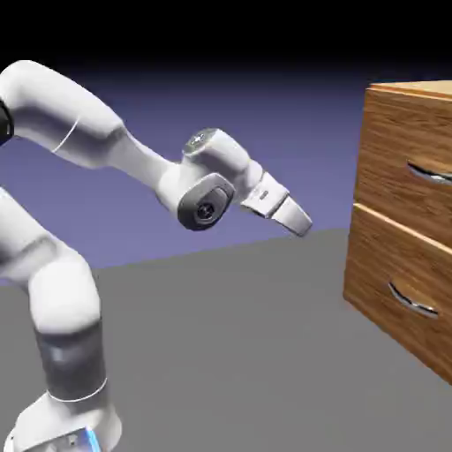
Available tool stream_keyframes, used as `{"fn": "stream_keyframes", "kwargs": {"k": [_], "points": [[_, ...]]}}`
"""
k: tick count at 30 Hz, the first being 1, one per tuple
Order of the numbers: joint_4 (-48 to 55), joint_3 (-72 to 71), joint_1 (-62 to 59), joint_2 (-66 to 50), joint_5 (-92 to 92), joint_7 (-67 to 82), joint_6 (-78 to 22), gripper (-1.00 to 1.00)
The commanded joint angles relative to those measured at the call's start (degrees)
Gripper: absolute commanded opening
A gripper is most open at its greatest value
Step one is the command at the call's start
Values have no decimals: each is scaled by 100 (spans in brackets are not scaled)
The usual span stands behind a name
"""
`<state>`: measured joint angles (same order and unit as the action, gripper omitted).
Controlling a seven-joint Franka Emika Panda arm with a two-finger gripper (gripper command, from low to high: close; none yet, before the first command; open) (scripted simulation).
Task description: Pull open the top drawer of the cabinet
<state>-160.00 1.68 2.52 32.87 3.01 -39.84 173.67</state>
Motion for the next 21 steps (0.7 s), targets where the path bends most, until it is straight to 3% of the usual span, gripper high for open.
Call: {"fn": "stream_keyframes", "kwargs": {"k": [1,21], "points": [[83,139,152,17,250,217,-28,0],[1745,2925,3192,361,5233,4556,-586,0]]}}
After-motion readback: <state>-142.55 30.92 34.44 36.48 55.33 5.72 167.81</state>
